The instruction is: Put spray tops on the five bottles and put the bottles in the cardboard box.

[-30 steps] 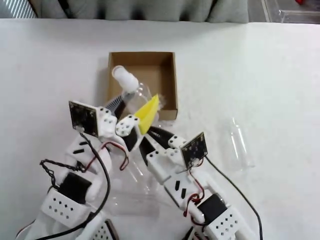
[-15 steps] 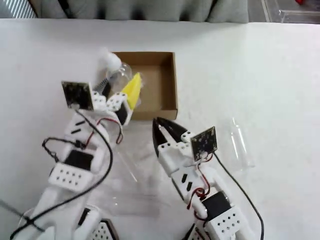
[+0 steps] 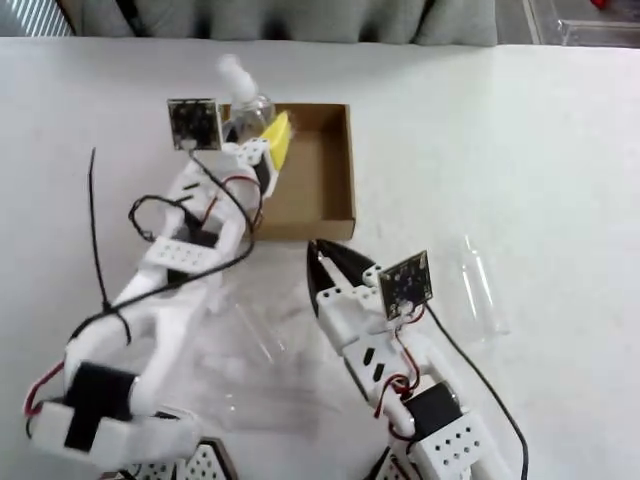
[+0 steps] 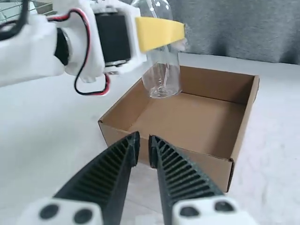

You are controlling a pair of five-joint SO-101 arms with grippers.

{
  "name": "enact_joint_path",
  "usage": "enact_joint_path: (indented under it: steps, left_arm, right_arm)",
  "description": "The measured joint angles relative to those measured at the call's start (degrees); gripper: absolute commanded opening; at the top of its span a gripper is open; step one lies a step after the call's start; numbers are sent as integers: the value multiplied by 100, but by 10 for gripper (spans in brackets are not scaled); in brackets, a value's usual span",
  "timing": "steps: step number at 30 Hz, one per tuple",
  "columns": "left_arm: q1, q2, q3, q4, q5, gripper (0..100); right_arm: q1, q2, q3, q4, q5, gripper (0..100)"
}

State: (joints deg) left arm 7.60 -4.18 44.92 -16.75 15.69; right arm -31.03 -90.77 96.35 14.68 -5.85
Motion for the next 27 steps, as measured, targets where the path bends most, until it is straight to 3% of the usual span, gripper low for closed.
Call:
enact_joint_path:
  steps: [17, 27]
  left_arm:
    - [-536, 2365, -1626, -721, 0, 46]
    - [-536, 3068, -2207, -774, -642, 46]
  right_arm:
    - [-44, 0, 0, 0, 0, 16]
    - [-70, 0, 0, 0, 0, 16]
